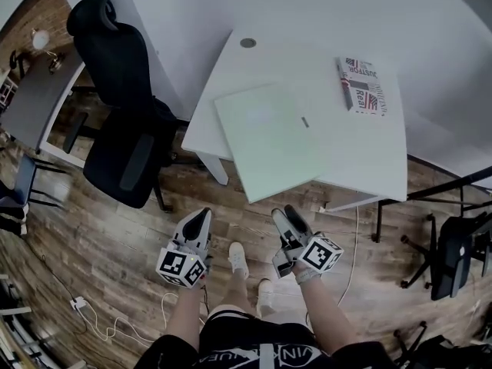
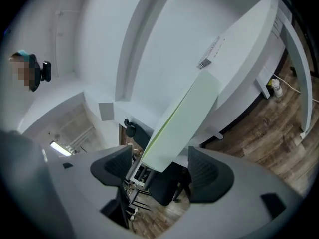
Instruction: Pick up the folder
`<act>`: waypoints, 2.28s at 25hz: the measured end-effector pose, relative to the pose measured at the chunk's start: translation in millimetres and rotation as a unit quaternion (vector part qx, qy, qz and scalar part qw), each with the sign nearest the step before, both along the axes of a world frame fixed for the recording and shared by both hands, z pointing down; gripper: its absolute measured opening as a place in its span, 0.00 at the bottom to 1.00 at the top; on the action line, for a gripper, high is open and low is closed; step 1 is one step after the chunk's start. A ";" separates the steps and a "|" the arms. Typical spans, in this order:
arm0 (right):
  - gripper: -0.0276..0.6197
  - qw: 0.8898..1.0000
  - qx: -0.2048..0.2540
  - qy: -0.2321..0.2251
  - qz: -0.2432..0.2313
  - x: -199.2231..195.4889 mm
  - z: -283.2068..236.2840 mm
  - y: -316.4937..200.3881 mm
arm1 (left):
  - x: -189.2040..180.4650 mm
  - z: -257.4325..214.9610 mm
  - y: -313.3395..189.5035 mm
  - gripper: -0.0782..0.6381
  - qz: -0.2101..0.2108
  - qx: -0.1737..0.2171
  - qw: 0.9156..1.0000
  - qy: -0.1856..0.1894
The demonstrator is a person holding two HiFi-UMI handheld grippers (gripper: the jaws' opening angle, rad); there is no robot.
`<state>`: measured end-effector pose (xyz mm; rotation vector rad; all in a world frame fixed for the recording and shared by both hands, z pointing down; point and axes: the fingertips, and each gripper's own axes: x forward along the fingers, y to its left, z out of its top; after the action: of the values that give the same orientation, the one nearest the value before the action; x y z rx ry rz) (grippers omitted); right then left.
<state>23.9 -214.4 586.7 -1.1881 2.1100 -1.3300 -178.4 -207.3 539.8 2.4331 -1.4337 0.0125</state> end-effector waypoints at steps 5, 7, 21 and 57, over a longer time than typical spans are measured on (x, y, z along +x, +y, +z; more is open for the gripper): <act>0.57 0.998 0.030 -0.060 -0.008 -14.9 -15.8 -27.4 | 1.9 10.2 -13.9 0.13 0.006 -0.005 1.000 0.007; 0.57 0.997 0.026 -0.068 -0.006 -17.0 -13.6 -33.7 | 5.0 13.2 -18.9 0.13 0.016 -0.006 1.000 0.009; 0.59 0.994 -0.001 -0.102 0.037 -10.5 5.5 -66.7 | 9.1 27.8 -55.8 0.13 0.034 -0.021 0.999 0.021; 0.59 0.977 -0.047 -0.202 0.044 -26.4 27.8 -110.3 | 4.3 51.6 -86.2 0.13 0.043 -0.042 0.998 0.024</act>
<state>-2.5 -324.7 614.5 -0.9353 1.7055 -1.4981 -174.1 -293.4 591.3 2.4080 -1.2823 0.0332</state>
